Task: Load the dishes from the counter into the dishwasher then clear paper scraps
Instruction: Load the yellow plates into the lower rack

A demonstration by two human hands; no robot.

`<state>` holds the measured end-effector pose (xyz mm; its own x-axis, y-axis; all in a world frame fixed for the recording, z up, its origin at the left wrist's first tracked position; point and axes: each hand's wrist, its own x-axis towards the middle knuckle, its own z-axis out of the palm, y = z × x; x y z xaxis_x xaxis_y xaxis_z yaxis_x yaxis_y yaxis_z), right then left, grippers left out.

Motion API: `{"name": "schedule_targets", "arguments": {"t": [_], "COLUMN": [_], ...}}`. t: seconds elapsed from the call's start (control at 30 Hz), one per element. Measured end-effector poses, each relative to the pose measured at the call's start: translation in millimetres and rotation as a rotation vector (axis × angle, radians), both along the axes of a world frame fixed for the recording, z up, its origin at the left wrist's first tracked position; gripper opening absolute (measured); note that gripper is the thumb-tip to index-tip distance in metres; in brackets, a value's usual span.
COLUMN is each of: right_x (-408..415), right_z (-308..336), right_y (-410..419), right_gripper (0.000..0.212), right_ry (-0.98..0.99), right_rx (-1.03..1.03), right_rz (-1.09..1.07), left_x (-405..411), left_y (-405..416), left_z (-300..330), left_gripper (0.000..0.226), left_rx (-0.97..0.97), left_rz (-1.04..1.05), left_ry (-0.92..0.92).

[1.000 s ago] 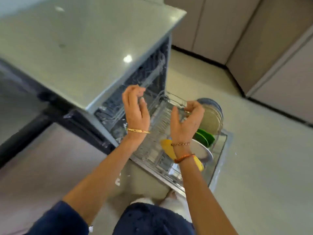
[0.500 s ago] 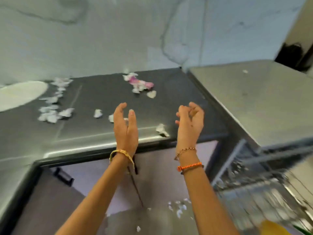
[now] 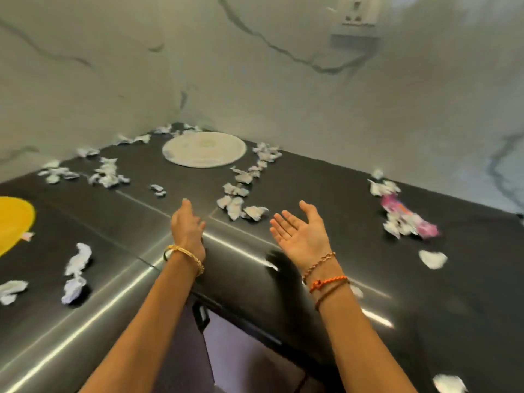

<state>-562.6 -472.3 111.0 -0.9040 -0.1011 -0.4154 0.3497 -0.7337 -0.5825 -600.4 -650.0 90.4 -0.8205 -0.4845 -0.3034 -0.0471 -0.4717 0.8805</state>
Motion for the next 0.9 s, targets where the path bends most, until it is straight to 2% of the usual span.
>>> {"name": "schedule_targets", "arguments": {"t": [0.07, 0.13, 0.2, 0.27, 0.33, 0.4, 0.47, 0.53, 0.6, 0.7, 0.8, 0.9], "right_x": [-33.7, -65.1, -93.9, -122.8, -149.1, -175.9, -203.3, -230.1, -259.5, -298.3, -323.5, -328.0], "right_z": [3.0, 3.8, 4.1, 2.7, -1.4, -8.2, -15.7, -20.5, -21.9, -20.5, -24.9, -39.4], "right_y": [-15.9, -34.7, -55.1, -80.6, -108.3, -136.8, -157.2, -166.0, -171.1, -177.3, -181.9, -183.7], "right_gripper": [0.060, 0.064, 0.067, 0.070, 0.068, 0.064, 0.059, 0.053, 0.048, 0.060, 0.066, 0.074], "right_ry": [-0.016, -0.032, -0.040, -0.049, -0.035, -0.028, -0.038, -0.072, -0.141, -0.236, -0.279, -0.182], "right_rx": [-0.025, -0.044, -0.038, -0.012, 0.037, 0.113, 0.171, 0.140, 0.099, 0.136, 0.210, 0.238], "right_rz": [0.087, 0.159, 0.226, 0.272, 0.294, 0.289, 0.223, 0.096, -0.034, -0.194, -0.298, -0.335], "left_x": [-18.1, -30.4, -44.4, -65.2, -90.4, -123.5, -157.8, -190.2, -227.4, -271.3, -302.7, -323.1], "left_y": [-20.0, -39.3, -56.9, -72.6, -83.8, -91.8, -96.3, -102.1, -110.4, -120.4, -126.5, -147.5], "left_z": [1.9, 1.6, 0.4, -0.3, -3.1, -9.1, -13.5, -17.1, -21.9, -22.4, -16.8, -20.1], "left_gripper": [0.029, 0.023, 0.045, 0.048, 0.037, 0.048, 0.054, 0.042, 0.031, 0.026, 0.039, 0.047], "left_rx": [0.020, 0.049, 0.029, -0.006, 0.005, -0.026, -0.050, -0.074, -0.149, -0.262, -0.337, -0.358], "left_rz": [0.050, 0.061, 0.085, 0.108, 0.064, -0.013, -0.084, -0.093, 0.026, 0.155, 0.187, 0.166], "left_ry": [-0.016, -0.030, -0.045, -0.042, -0.054, -0.064, -0.093, -0.119, -0.178, -0.203, -0.258, -0.330]}}
